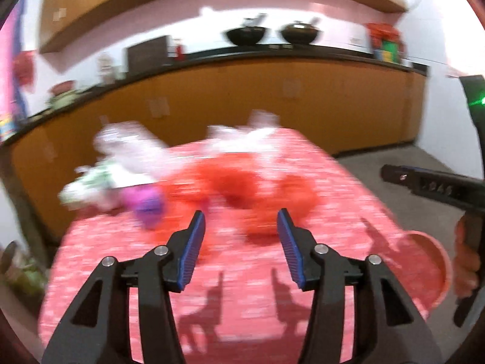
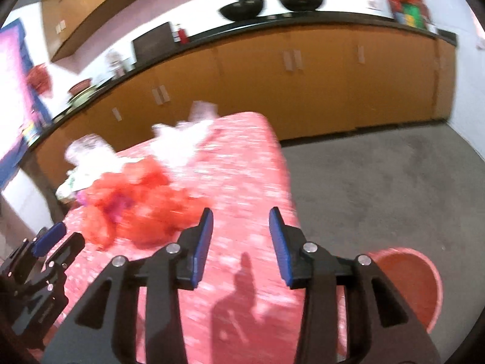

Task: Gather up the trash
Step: 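Move both open tools back over the table toward the remaining bags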

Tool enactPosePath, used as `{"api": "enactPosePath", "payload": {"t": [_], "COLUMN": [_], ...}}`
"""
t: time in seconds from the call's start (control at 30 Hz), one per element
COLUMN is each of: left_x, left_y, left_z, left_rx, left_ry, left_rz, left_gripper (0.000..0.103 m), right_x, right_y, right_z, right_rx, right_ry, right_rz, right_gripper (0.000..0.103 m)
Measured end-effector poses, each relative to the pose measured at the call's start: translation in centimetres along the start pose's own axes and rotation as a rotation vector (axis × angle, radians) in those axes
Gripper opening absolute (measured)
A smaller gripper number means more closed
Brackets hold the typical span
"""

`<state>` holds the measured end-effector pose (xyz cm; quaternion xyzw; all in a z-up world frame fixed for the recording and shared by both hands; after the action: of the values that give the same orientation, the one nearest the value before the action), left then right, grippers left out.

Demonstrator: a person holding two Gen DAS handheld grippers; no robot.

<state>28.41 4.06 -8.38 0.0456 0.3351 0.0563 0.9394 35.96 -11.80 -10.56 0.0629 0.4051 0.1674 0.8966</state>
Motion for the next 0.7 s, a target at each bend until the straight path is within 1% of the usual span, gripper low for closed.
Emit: {"api": "enactPosePath", "payload": {"t": [0.03, 0.17, 0.23, 0.3, 0.4, 0.47, 0.5, 0.57, 0.6, 0.7], "left_x": [0.2, 0.7, 0.7, 1.1, 1.4, 1.8, 2.0, 2.7, 3.0, 3.9], "left_y": [2.1, 7.4, 9.2, 10.7, 12.5, 13.4, 13.6, 14.0, 14.0, 14.0], "left_z": [-0.2, -0.6, -0.8, -0.6, -0.3, 0.0, 0.2, 1.0, 1.4, 2.4], "left_rx": [-0.026, -0.109, -0.141, -0.178, -0.226, -0.256, -0.262, -0.275, -0.280, -0.292], "left_ry": [0.000, -0.005, -0.015, -0.025, -0.037, -0.043, -0.046, -0.052, -0.053, -0.051], "left_rz": [0.036, 0.102, 0.119, 0.134, 0.137, 0.137, 0.136, 0.128, 0.123, 0.107], "left_gripper": [0.053, 0.057, 0.061, 0.062, 0.065, 0.066, 0.066, 0.067, 0.068, 0.069], "right_x": [0.8, 3.7, 4.8, 5.7, 7.4, 8.2, 8.5, 8.7, 8.5, 8.0], "right_y": [1.4, 5.0, 6.2, 7.1, 8.1, 8.0, 7.9, 7.8, 7.8, 8.0], "right_z": [0.3, 1.3, 1.4, 1.4, 1.0, 0.5, 0.3, 0.0, 0.0, 0.2], "right_rx": [-0.007, -0.017, -0.015, -0.027, -0.072, -0.084, -0.088, -0.105, -0.112, -0.156], "right_ry": [0.008, 0.028, 0.037, 0.040, 0.063, 0.085, 0.091, 0.100, 0.090, 0.059], "right_rz": [0.012, 0.011, 0.008, -0.006, -0.074, -0.095, -0.105, -0.109, -0.110, -0.147], "right_gripper": [0.043, 0.049, 0.050, 0.052, 0.053, 0.052, 0.049, 0.040, 0.034, 0.027]}}
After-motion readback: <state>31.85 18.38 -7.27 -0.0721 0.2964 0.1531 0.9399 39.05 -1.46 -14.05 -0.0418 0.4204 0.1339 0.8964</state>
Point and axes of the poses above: each gripper's, at about its wrist camera, not at the fingertips, and x roughly the way its jaws point, y to its left, z to its top, the point moved 7 cm from there along x, roughly the way its jaws point, and after that the axes turned 9 degrees about y, right-handed, at the moved point
